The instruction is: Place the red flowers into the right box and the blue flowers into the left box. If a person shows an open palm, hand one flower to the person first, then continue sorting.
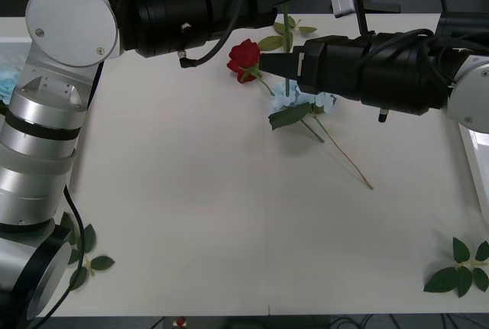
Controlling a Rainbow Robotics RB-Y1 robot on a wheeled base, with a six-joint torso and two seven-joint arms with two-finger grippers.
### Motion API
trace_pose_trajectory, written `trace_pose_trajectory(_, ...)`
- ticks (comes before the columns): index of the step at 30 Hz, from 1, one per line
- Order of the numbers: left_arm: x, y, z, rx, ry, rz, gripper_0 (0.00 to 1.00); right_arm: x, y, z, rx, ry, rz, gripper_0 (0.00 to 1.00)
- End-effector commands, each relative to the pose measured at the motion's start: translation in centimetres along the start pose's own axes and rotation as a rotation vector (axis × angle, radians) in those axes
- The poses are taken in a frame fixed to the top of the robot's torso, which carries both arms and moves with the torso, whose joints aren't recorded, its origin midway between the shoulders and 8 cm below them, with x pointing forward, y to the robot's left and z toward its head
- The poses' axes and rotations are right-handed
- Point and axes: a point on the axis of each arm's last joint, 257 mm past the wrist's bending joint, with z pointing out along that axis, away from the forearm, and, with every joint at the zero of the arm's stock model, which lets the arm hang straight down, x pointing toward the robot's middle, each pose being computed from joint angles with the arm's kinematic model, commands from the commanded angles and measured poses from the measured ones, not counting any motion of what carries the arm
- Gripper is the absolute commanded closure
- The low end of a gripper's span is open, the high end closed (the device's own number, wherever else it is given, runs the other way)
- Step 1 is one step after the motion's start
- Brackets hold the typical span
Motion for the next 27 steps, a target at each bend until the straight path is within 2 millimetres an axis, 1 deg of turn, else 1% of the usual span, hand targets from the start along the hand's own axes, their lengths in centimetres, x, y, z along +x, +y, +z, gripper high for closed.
trace_pose_trajectory(1,-1.5,-1.3,-0.1,0.022,-0.019,0.007,1.00,-1.9,1.4,0.1,-0.019,-0.042,-0.016,0.00)
trace_pose_trajectory(2,-1.5,-1.3,-0.1,0.022,-0.019,0.007,1.00,-1.8,1.4,0.2,-0.020,-0.041,-0.015,0.00)
trace_pose_trajectory(3,-1.5,-1.4,-0.1,0.023,-0.020,0.008,1.00,-1.8,1.4,0.2,-0.020,-0.042,-0.018,0.12)
trace_pose_trajectory(4,-1.5,-1.3,-0.1,0.022,-0.019,0.007,1.00,-1.7,1.4,0.2,-0.018,-0.041,-0.019,0.27)
trace_pose_trajectory(5,-1.5,-1.3,-0.1,0.020,-0.019,0.008,1.00,-1.7,1.3,0.2,-0.015,-0.040,-0.024,0.55)
trace_pose_trajectory(6,-1.5,-1.3,-0.1,0.022,-0.019,0.007,1.00,-1.8,1.3,0.2,-0.013,-0.042,-0.027,0.80)
trace_pose_trajectory(7,-1.5,-1.3,-0.1,0.022,-0.019,0.007,1.00,-1.8,1.3,0.3,-0.013,-0.044,-0.027,1.00)
trace_pose_trajectory(22,-1.5,-1.4,-0.2,0.026,-0.018,0.004,1.00,-2.2,0.3,0.2,0.007,-0.065,-0.014,1.00)
trace_pose_trajectory(27,-1.5,-1.5,-0.2,0.029,-0.018,0.010,1.00,-2.4,0.4,0.2,0.006,-0.069,-0.013,1.00)
